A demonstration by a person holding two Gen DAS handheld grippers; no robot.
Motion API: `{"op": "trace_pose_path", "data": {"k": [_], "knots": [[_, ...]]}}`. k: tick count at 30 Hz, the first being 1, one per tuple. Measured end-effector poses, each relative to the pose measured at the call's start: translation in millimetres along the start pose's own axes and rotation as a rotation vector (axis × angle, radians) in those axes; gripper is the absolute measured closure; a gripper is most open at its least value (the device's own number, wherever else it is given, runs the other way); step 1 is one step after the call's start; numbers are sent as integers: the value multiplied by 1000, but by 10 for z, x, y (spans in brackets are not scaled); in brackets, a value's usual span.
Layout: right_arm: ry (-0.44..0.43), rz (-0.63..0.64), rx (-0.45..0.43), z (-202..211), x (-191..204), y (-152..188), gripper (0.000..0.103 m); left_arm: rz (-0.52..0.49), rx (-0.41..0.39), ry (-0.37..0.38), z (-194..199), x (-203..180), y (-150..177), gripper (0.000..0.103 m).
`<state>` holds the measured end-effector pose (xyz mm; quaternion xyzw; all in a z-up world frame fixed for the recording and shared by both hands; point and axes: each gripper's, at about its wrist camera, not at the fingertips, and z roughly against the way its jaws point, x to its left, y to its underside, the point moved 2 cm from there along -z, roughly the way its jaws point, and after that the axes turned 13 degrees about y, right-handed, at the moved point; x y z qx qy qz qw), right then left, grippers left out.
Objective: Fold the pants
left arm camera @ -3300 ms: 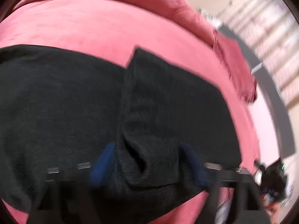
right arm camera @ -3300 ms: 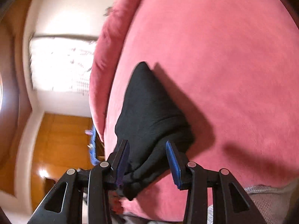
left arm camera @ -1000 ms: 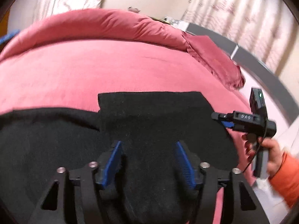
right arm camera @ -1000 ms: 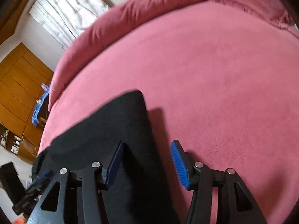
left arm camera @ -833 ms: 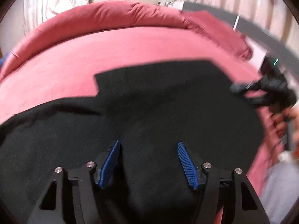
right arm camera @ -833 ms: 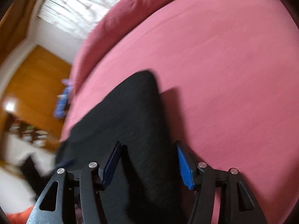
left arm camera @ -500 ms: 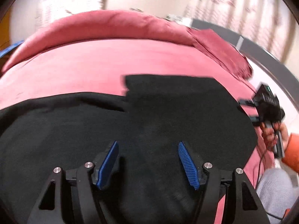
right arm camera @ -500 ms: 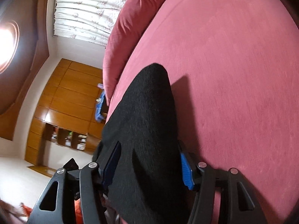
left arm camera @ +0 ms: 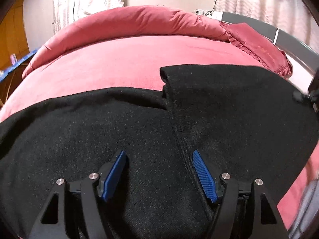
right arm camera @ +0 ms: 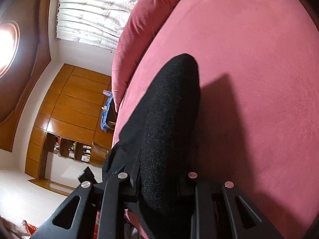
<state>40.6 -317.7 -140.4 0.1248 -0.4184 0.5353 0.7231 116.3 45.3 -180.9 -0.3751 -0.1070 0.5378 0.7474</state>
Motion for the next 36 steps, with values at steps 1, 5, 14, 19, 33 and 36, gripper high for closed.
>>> {"op": "trace_pose_path", "data": {"k": [1, 5, 14, 19, 33, 36], "knots": [[12, 0, 2, -15, 122, -45, 81, 24, -1, 12, 25, 19, 0, 32], [82, -4, 17, 103, 545, -89, 81, 160, -9, 102, 206, 239, 11, 33], [182, 56, 49, 157, 1931, -67, 81, 391, -164, 79, 1091, 1317, -19, 31], [242, 153, 70, -242, 2999, 155, 81, 684, -279, 52, 1571, 2262, 90, 29], [-17, 261, 434, -2952, 4376, 1649, 71, 957, -474, 168, 2181, 3427, 761, 27], [-65, 234, 359, -2577, 4030, 1531, 69, 813, -492, 231, 2209, 3168, 537, 27]]}}
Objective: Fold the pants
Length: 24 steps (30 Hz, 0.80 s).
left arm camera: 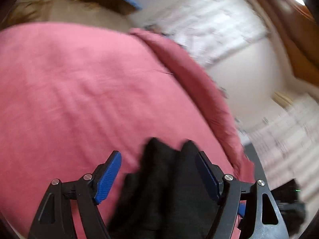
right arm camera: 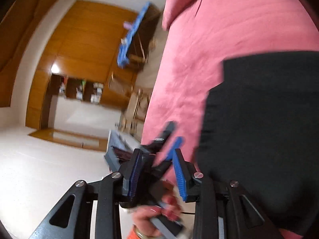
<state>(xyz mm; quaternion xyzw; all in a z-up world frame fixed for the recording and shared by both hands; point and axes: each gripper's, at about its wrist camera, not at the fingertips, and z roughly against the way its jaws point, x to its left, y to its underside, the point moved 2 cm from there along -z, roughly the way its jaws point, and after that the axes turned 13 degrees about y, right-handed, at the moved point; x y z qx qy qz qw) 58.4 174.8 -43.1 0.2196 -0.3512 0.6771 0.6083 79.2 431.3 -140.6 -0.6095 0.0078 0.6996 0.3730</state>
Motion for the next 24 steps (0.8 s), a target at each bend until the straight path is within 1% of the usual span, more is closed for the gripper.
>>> {"op": "trace_pose_path", "data": {"k": [1, 2, 3, 4, 5, 6, 7, 8, 10, 11, 12, 13, 14, 16, 17, 19, 20, 22, 24], "knots": [[15, -8, -42, 189, -166, 42, 68, -54, 39, 32, -74, -144, 34, 27], [37, -16, -84, 388, -351, 88, 66, -120, 92, 49, -169, -302, 90, 26], [75, -22, -129, 597, -555, 157, 66, -183, 149, 41, -276, -439, 165, 25], [115, -24, -159, 755, -710, 206, 66, -230, 190, 21, -358, -524, 239, 25], [183, -26, -190, 950, -930, 290, 66, -261, 225, -7, -439, -570, 310, 25], [229, -29, -203, 1077, -1078, 339, 66, -270, 250, -31, -506, -572, 348, 23], [276, -32, -212, 1187, -1230, 366, 66, -268, 289, -66, -579, -553, 411, 22], [335, -41, -224, 1312, -1413, 464, 66, -256, 333, -100, -647, -510, 483, 22], [394, -69, -237, 1481, -1679, 570, 62, -254, 364, -117, -667, -477, 577, 22], [413, -89, -240, 1551, -1816, 641, 62, -280, 362, -121, -648, -496, 628, 22], [412, -111, -242, 1597, -1941, 704, 62, -312, 365, -128, -643, -528, 664, 22], [395, -136, -238, 1618, -2050, 759, 62, -352, 378, -149, -638, -566, 713, 24], [383, -147, -231, 1637, -2060, 783, 62, -393, 394, -175, -644, -611, 762, 27], [362, -145, -208, 1545, -2074, 830, 62, -427, 403, -219, -641, -658, 839, 41], [364, -129, -193, 1468, -2057, 849, 62, -425, 408, -229, -654, -641, 869, 43], [343, -103, -159, 1229, -2039, 858, 62, -441, 400, -249, -612, -642, 912, 56], [324, -105, -146, 1161, -2044, 840, 62, -447, 394, -264, -602, -654, 915, 59], [291, -124, -132, 1056, -2093, 830, 62, -421, 377, -261, -588, -658, 888, 72], [284, -130, -118, 948, -2085, 776, 73, -383, 345, -230, -552, -657, 815, 76]]}}
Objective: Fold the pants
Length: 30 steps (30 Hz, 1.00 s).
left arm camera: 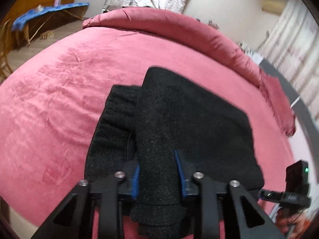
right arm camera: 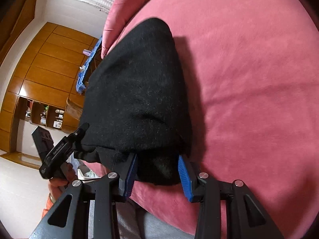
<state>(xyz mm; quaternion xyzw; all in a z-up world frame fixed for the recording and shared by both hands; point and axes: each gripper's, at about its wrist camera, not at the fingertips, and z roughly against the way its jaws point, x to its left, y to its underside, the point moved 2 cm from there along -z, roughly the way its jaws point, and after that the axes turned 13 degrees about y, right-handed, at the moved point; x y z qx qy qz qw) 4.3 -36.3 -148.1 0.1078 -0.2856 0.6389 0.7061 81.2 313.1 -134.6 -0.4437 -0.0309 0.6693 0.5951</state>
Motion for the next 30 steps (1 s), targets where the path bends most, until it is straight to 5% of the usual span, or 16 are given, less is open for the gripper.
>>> {"op": "trace_pose_path", "data": {"k": [5, 8, 10, 12, 17, 24, 28, 30], "knots": [[12, 276, -221, 500, 487, 57, 85, 70, -99, 31, 273, 183, -164, 78], [60, 347, -137, 370, 516, 130, 85, 71, -35, -33, 94, 408, 13, 76], [147, 322, -50, 115, 350, 164, 78, 55, -54, -15, 124, 406, 84, 72], [128, 203, -42, 72, 136, 167, 60, 23, -48, -26, 163, 379, 39, 64], [66, 134, -130, 305, 49, 32, 60, 89, -59, -21, 244, 400, 35, 58], [84, 125, -176, 160, 123, -319, 60, -98, -195, -104, 635, -106, -82, 59], [40, 43, -167, 76, 97, -436, 60, -219, -221, -29, 680, -568, -20, 36], [21, 52, -162, 75, 95, -408, 60, -276, -175, 2, 571, -800, 47, 34]]}}
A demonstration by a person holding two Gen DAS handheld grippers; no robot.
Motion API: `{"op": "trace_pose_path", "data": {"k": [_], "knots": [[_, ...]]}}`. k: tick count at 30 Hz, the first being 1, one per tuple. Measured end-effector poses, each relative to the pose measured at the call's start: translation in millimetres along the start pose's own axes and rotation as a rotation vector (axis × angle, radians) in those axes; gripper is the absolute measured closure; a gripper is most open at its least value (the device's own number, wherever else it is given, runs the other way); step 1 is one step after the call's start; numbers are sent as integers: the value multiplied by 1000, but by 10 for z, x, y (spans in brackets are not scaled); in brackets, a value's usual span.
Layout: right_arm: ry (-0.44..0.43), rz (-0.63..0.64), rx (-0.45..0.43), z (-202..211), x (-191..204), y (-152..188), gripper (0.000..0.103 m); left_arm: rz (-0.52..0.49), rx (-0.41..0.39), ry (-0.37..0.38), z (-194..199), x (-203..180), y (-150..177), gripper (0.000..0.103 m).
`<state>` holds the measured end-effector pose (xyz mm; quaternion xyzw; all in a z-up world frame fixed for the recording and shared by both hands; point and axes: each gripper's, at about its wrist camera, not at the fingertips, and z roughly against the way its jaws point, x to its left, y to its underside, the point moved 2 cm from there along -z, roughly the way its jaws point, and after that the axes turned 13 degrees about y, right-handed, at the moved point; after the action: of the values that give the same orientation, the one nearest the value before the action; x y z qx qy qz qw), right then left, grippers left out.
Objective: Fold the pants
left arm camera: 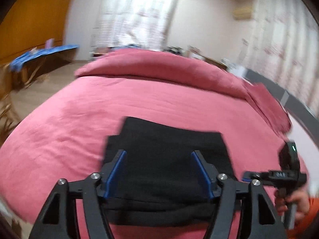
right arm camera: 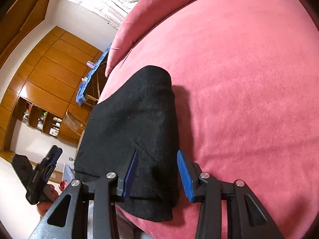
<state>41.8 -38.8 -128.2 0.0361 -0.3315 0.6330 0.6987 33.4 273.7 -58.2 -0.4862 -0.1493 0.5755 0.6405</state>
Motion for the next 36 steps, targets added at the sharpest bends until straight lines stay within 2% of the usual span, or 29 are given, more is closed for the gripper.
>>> {"op": "trace_pose_path", "data": {"k": [3, 5, 6, 7, 9, 11, 14, 16, 17, 18, 20, 22, 24, 26, 31, 33, 36], "knots": [[-36, 67, 22, 50, 54, 164, 61, -77, 138, 104, -333, -443, 162, 34], [-26, 87, 22, 97, 24, 232, 61, -61, 237, 180, -548, -675, 290, 44], [-16, 72, 18, 95, -25, 241, 61, -24, 274, 223, -637, -759, 346, 61], [-14, 40, 16, 82, -99, 211, 61, 27, 315, 250, -736, -823, 402, 69], [-28, -31, 14, 57, -222, 116, 61, 119, 357, 286, -877, -897, 489, 70], [-57, -88, 0, 57, -331, 17, 61, 225, 395, 292, -1047, -890, 591, 73], [-85, -113, -1, 35, -404, -32, 61, 346, 381, 253, -1133, -851, 729, 75], [-100, -96, 10, 30, -457, -41, 61, 408, 357, 245, -1143, -822, 776, 70], [-102, -88, 15, 19, -456, -48, 61, 438, 346, 241, -1156, -819, 789, 67], [-103, -75, 21, -22, -446, -84, 61, 455, 339, 240, -1163, -823, 802, 60], [-105, -58, 21, -66, -415, -194, 61, 493, 350, 207, -1187, -864, 804, 57], [-111, -59, 20, -166, -382, -343, 61, 516, 348, 201, -1163, -935, 803, 43], [-119, -70, 30, -258, -376, -540, 61, 517, 341, 194, -1138, -999, 823, 39], [-114, -55, 46, -339, -339, -670, 61, 520, 354, 168, -1126, -1027, 874, 39], [-126, 6, 82, -560, -145, -829, 61, 556, 320, 180, -1110, -1010, 868, 39], [-129, 51, 107, -642, -32, -809, 65, 612, 324, 172, -1188, -914, 860, 41], [-128, 79, 108, -653, 30, -765, 65, 723, 235, 193, -1209, -735, 860, 45]]}}
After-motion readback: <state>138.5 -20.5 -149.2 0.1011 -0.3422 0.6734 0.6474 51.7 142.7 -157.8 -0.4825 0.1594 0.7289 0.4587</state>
